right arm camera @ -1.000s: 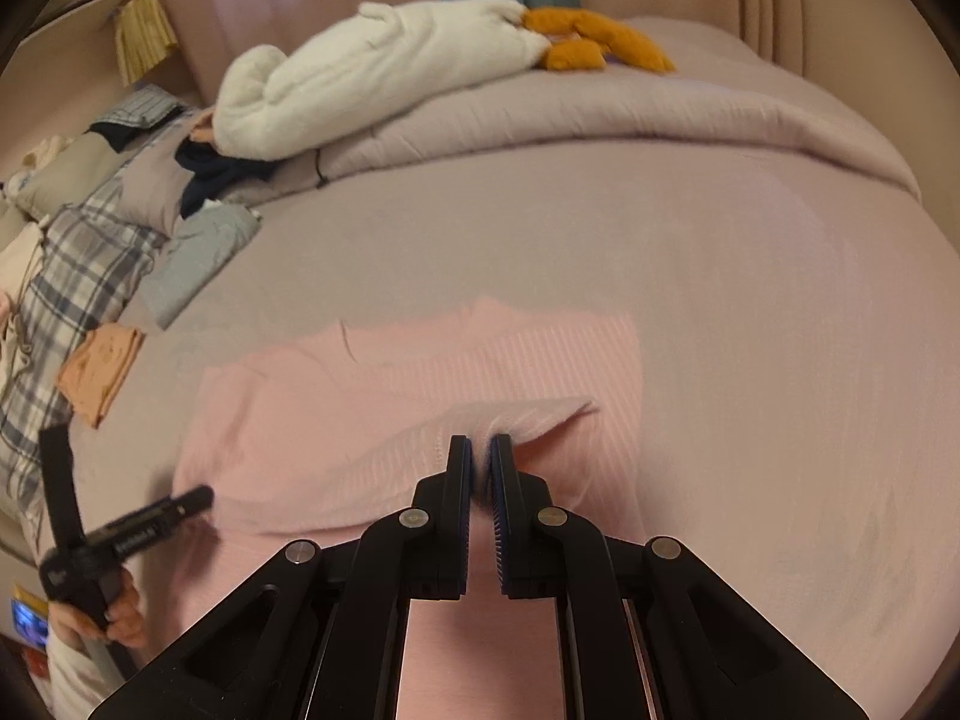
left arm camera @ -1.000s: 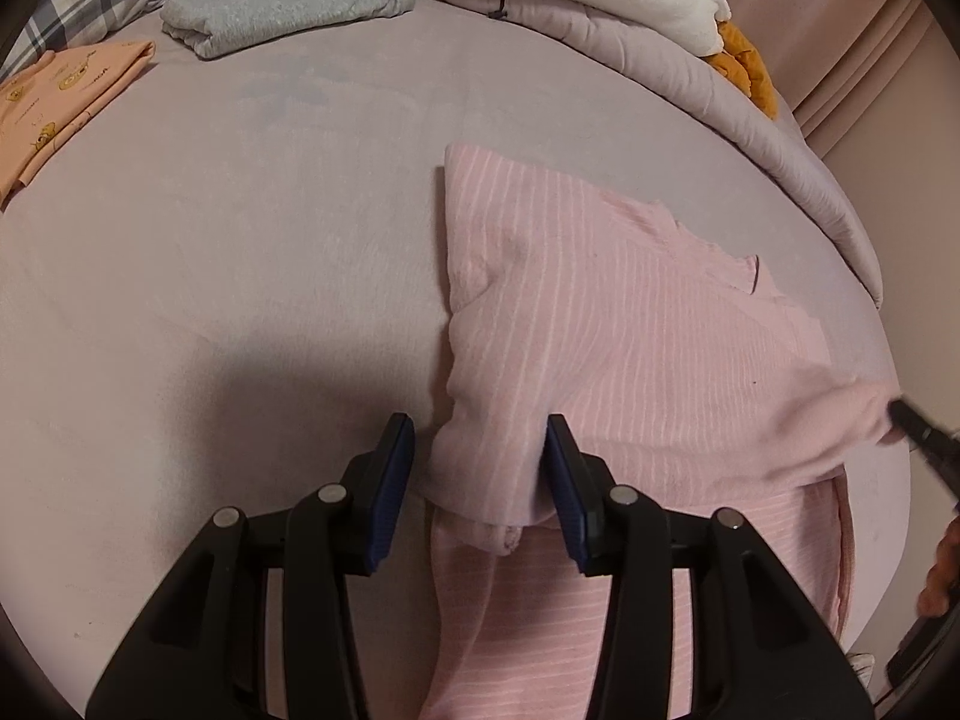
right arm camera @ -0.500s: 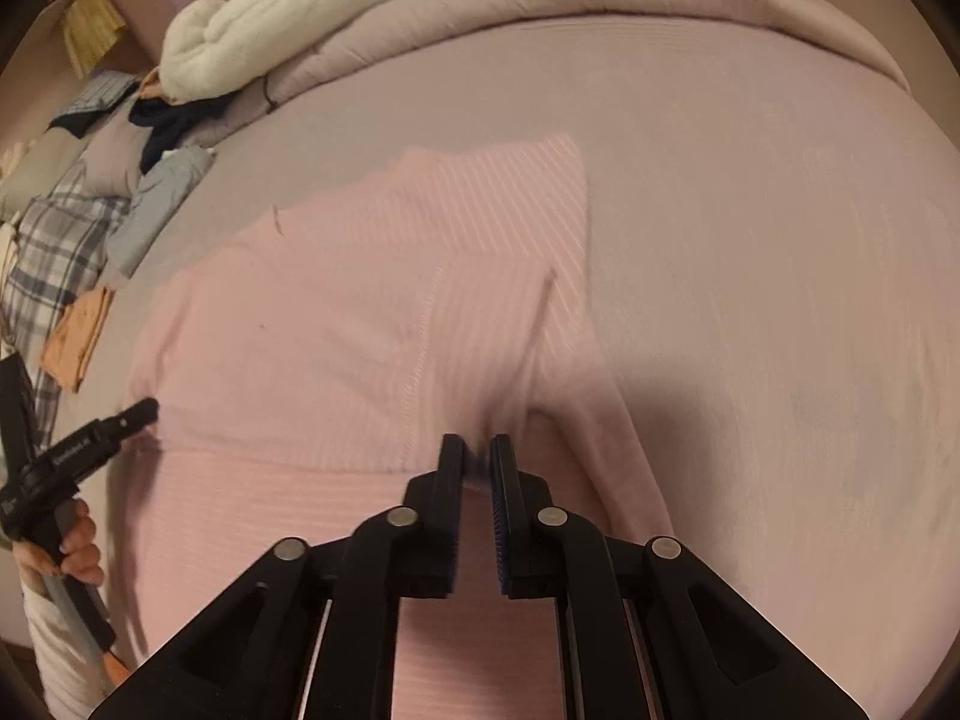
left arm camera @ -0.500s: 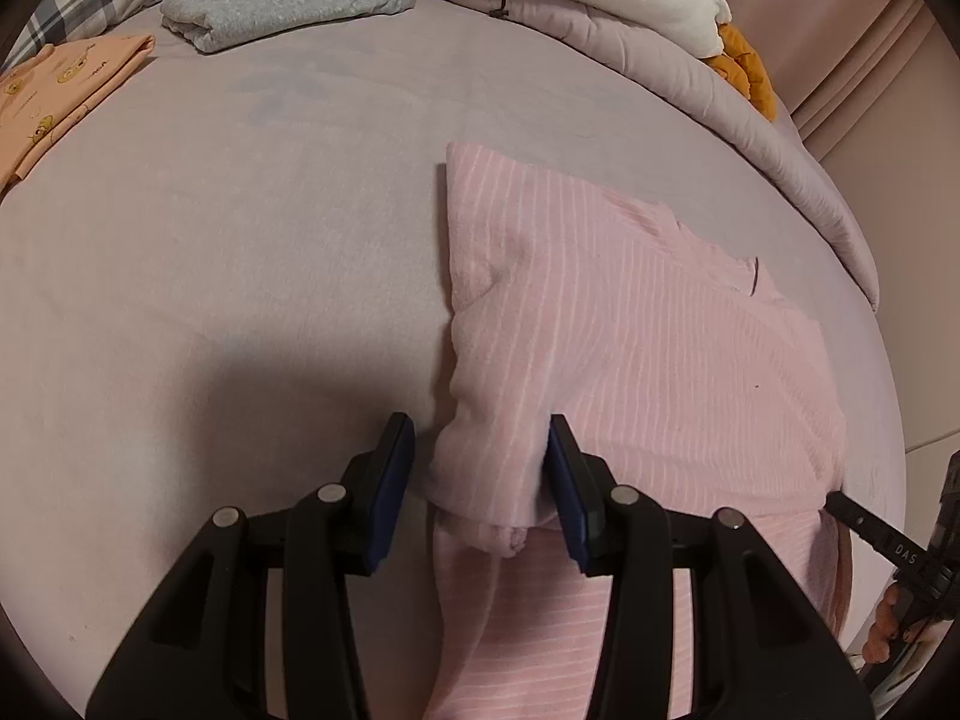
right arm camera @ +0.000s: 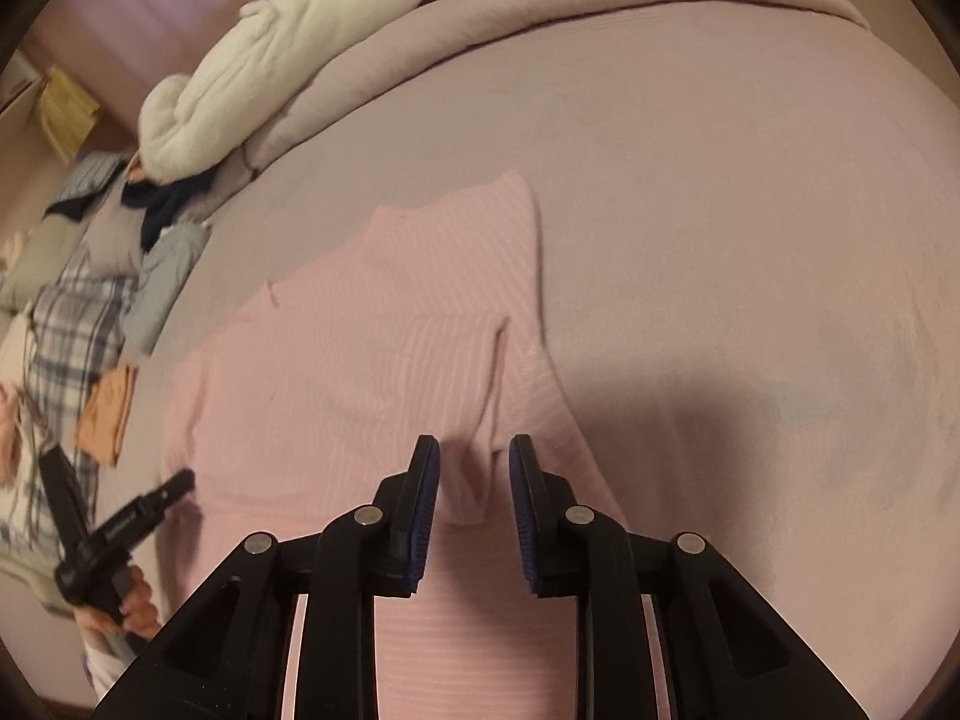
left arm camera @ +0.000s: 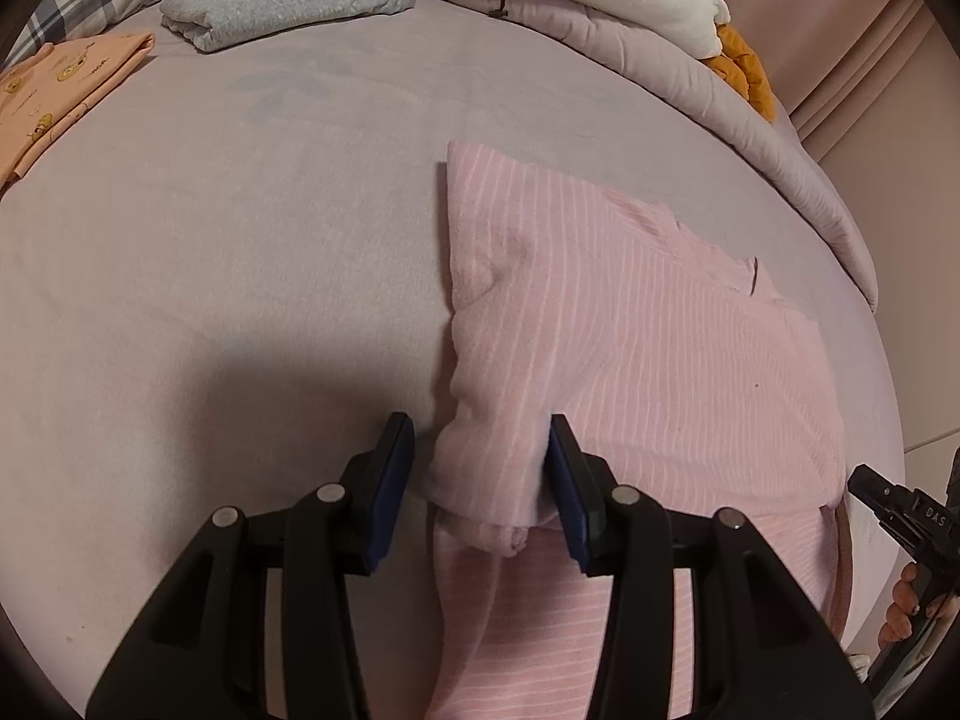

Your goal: Fold small clothes

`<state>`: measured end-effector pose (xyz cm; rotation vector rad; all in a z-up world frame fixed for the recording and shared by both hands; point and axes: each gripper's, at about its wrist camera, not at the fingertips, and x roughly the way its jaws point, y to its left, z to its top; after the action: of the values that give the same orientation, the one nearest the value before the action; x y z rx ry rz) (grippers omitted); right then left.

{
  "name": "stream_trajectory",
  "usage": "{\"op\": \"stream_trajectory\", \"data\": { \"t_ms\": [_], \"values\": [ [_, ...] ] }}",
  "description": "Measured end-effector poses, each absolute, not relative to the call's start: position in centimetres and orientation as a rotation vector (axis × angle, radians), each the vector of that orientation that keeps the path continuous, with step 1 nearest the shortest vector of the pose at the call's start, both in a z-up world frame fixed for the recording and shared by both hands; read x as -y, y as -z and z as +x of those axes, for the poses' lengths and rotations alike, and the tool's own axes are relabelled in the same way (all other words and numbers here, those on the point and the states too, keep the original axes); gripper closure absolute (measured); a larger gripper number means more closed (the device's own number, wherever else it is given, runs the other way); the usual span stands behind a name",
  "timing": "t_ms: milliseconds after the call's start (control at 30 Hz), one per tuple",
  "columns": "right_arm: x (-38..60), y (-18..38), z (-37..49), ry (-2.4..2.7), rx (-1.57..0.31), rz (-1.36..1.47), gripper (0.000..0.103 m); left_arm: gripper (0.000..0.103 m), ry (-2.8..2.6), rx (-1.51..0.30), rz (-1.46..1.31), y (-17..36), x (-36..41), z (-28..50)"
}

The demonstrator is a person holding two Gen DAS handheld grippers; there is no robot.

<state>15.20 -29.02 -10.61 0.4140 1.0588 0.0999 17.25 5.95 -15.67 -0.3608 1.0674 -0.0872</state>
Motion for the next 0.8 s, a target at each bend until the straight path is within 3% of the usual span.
{"op": "stream_trajectory", "data": {
  "t_ms": [533, 800],
  "values": [
    [26.9, 12.8, 16.5, -0.124, -1.113, 0.444, 0.081, 0.054, 0.090, -1.069, -0.358, 15.7, -5.9, 17.3],
    [26.0, 11.8, 16.2, -0.098, -1.086, 0.347, 0.092, 0.053, 0.091, -1.058, -0.352, 15.5, -5.6, 17.2]
  ]
}}
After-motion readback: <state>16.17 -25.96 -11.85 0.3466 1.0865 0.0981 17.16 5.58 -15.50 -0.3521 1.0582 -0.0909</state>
